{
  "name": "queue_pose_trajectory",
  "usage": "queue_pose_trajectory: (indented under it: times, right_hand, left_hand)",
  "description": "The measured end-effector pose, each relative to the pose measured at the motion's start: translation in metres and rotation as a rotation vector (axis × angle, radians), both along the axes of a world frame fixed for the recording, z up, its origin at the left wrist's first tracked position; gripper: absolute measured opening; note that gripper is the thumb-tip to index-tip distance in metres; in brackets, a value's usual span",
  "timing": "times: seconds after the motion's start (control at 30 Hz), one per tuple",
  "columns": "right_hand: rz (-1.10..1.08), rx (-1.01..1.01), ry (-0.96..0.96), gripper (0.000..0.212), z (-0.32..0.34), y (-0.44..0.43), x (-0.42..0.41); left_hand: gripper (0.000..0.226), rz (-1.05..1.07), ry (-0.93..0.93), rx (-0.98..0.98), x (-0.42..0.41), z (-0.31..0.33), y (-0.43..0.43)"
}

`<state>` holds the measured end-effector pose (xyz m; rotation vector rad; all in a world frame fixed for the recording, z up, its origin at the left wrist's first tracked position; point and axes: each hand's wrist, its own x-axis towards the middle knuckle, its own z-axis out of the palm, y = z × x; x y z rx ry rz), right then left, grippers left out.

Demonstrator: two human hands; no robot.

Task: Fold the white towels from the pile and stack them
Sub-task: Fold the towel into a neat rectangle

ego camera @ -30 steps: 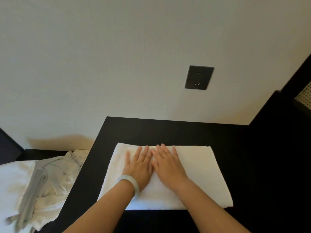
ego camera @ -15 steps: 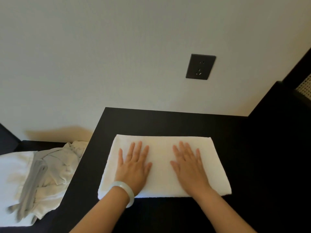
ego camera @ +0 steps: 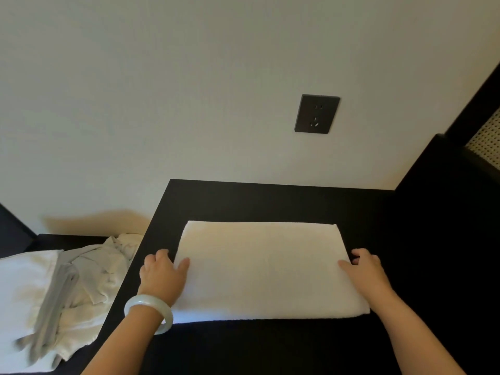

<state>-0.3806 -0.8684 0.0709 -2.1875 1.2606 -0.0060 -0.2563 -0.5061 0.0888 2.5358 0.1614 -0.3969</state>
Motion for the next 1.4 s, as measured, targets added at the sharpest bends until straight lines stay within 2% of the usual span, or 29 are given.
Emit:
queue_pose_trajectory:
  times: [0.1,0.17,0.23,0.4,0.57,0.77,1.0,1.17,1.4]
  right_hand:
    - [-0.063,0.256,0.042,0.051,0.012,-0.004,0.008]
    - [-0.114,0.481,-0.024,0.037,0.019,-0.005,0.011]
    - [-0.109,0.619,-0.077,0.024,0.027,0.002,0.014]
    - [0.026,0.637,-0.136,0.020,0.046,0.039,0.037]
    - [0.166,0.648,-0.167,0.031,0.061,0.090,0.074]
    - [0.292,0.643,-0.163,0.047,0.068,0.170,0.109]
    - [0.416,0.668,-0.116,0.050,0.079,0.292,0.154]
    - [0.448,0.728,-0.077,0.038,0.060,0.418,0.189]
    - [0.369,0.741,-0.079,0.021,0.012,0.570,0.215]
  left_hand:
    - [0.049,0.077,0.132,-0.141,0.006,0.004,0.005]
    - [0.039,0.110,0.210,-0.230,0.009,0.006,0.010]
    - [0.029,0.158,0.286,-0.339,0.010,0.010,0.018]
    - [0.015,0.247,0.253,-0.494,-0.001,0.023,0.048]
    - [0.010,0.382,0.135,-0.612,-0.007,0.036,0.092]
    - [0.013,0.556,0.051,-0.687,-0.011,0.036,0.156]
    - [0.021,0.658,0.037,-0.676,0.007,0.018,0.284]
    - [0.011,0.667,0.082,-0.701,0.032,0.002,0.409]
    - [0.010,0.568,0.092,-0.516,0.082,-0.028,0.557]
